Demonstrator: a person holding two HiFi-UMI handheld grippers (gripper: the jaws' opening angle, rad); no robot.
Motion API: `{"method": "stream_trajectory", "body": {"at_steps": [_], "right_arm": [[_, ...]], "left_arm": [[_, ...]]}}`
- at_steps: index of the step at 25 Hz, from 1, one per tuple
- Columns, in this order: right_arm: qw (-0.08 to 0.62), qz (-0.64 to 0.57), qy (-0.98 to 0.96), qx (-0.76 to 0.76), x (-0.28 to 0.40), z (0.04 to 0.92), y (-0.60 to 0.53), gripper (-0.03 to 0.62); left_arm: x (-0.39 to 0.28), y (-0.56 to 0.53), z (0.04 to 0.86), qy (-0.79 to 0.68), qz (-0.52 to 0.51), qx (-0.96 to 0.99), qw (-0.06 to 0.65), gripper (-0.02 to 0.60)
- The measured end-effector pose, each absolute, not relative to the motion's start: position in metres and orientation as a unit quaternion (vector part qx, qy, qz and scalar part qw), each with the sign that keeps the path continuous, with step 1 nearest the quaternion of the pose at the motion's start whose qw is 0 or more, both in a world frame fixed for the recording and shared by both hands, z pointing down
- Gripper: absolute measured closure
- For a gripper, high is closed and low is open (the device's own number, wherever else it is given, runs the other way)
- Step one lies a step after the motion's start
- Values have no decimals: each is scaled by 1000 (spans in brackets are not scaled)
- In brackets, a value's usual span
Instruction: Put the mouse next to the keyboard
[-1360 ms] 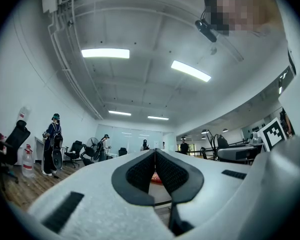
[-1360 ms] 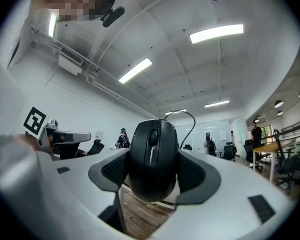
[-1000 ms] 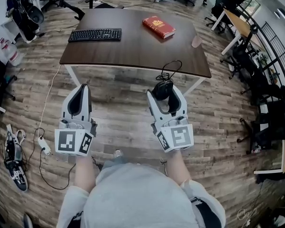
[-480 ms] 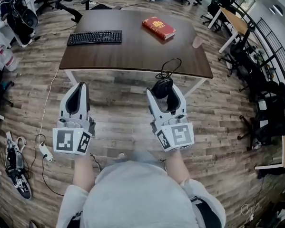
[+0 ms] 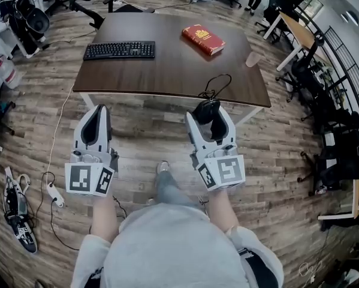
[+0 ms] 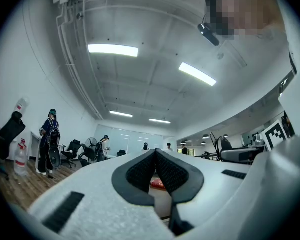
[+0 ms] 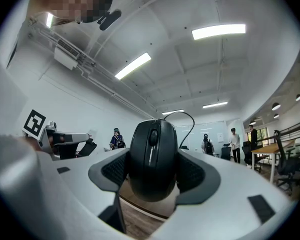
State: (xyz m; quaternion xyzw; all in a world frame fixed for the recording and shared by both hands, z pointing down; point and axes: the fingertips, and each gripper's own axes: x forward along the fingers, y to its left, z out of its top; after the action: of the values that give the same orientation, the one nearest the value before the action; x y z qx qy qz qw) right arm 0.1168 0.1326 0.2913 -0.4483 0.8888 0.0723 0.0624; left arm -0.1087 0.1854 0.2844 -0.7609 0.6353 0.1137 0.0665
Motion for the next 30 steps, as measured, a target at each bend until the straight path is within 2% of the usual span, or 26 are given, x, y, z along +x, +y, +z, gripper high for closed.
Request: {"method": "stream_trajectory", "body": {"at_steps": [15, 30], "right_arm": [[73, 81, 897, -428, 108, 276, -8, 347], [73, 77, 900, -424, 130, 281, -117, 347]], "left_arm": [[-112, 53, 269, 646, 119, -750, 81, 571], [-83, -58, 269, 640, 119, -754, 87, 571]]}}
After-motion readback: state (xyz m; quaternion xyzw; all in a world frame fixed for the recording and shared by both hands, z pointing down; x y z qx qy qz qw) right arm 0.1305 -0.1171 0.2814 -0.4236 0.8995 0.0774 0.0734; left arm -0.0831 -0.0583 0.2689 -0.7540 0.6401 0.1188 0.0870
